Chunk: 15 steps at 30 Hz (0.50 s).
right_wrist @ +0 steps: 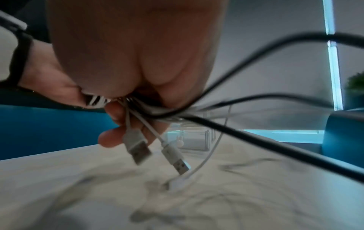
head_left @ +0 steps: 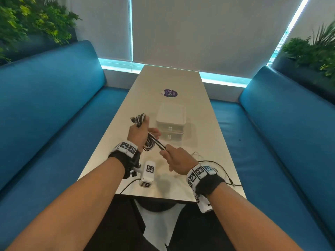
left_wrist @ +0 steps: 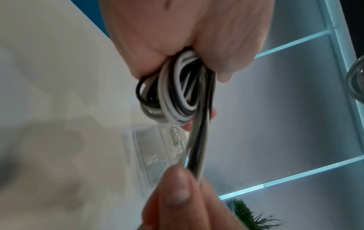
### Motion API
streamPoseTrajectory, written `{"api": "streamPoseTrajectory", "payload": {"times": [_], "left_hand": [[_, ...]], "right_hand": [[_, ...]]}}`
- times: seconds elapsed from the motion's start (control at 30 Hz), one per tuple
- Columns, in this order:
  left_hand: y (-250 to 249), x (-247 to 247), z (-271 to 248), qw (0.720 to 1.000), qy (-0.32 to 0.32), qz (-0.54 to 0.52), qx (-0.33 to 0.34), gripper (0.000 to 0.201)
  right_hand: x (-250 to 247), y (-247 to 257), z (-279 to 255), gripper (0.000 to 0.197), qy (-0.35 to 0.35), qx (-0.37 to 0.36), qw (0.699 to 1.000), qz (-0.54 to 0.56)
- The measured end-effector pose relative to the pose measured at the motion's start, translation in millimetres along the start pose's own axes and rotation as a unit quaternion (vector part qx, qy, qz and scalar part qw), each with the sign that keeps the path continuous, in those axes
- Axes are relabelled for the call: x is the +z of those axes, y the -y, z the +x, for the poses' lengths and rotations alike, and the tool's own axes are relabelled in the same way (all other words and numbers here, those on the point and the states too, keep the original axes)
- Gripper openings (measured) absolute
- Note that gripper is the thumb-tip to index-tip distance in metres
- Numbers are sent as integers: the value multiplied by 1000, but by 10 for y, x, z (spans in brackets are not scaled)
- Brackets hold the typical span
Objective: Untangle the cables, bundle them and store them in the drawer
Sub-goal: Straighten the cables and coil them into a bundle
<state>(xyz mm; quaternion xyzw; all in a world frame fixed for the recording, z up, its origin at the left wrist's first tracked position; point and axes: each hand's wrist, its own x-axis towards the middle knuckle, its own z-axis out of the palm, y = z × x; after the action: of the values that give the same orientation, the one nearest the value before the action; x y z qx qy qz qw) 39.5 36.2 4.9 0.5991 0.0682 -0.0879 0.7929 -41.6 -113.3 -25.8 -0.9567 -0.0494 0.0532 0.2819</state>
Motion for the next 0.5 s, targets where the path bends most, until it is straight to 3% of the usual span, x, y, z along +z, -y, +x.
{"api": "streamPoseTrajectory", "payload": {"times": [0.2,0.33,0.5], "left_hand": [[-77,26,-13,999,17,-32,-14,45],[-100,11,-25,999,-2,28,-17,46],[-19,-26,6,993,-11,115,12,48]], "right_hand": [[3,-32,90,33,47,18,998,-24],[40,-99,55,35,89,29,995,-44],[141,-101,-42,37,83,12,988,-129]]}}
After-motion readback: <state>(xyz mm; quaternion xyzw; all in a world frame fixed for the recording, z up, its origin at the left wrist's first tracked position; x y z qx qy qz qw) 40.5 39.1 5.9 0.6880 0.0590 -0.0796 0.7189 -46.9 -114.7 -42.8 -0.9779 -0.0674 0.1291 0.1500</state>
